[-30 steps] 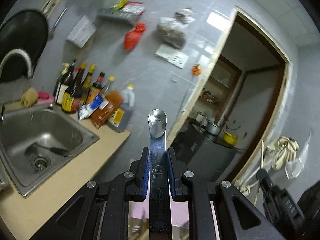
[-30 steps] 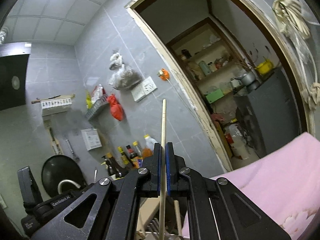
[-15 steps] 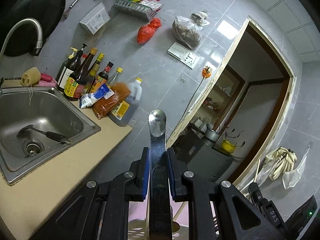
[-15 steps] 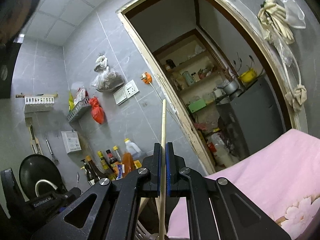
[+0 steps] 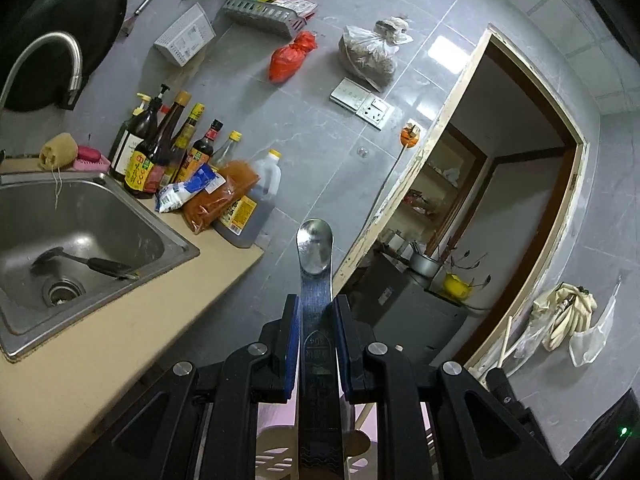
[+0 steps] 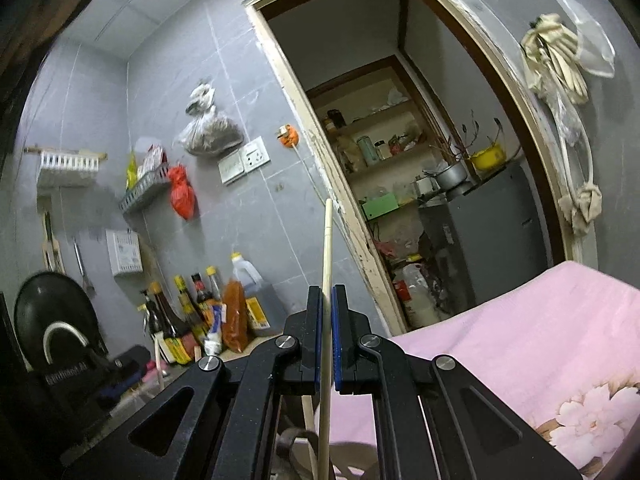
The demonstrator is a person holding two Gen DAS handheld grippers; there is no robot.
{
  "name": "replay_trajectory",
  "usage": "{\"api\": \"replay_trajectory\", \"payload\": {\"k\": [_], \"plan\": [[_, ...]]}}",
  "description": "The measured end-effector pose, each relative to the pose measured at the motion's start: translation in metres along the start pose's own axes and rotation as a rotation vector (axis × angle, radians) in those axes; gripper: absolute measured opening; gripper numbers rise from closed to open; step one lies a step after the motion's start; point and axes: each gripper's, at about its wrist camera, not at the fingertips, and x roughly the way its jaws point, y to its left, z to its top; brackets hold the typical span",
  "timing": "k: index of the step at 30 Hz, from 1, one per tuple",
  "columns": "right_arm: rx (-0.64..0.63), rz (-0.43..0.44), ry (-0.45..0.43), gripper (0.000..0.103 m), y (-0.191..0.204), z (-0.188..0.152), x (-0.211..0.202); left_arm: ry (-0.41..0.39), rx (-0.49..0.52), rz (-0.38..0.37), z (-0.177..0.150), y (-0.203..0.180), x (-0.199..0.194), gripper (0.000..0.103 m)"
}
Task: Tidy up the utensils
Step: 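Lift the knife and chopstick and carry both over the white caddy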
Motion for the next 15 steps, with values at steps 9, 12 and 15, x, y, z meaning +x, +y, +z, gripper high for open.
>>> {"api": "replay_trajectory", "payload": {"k": [9, 12, 15], "plan": [[-0.067, -0.019, 0.002, 0.004, 0.003, -0.004, -0.010, 0.003, -0.035, 0.002, 0.001, 0.007, 0.000, 0.016], [-0.068, -0.030, 0.004, 0.004, 0.000, -0.004, -0.013, -0.001, -0.015, -0.005, -0.001, 0.001, 0.001, 0.016], [-0.066, -0.032, 0.006, 0.004, -0.002, -0.003, -0.015, -0.008, 0.011, -0.006, -0.005, -0.004, 0.000, 0.016]]}}
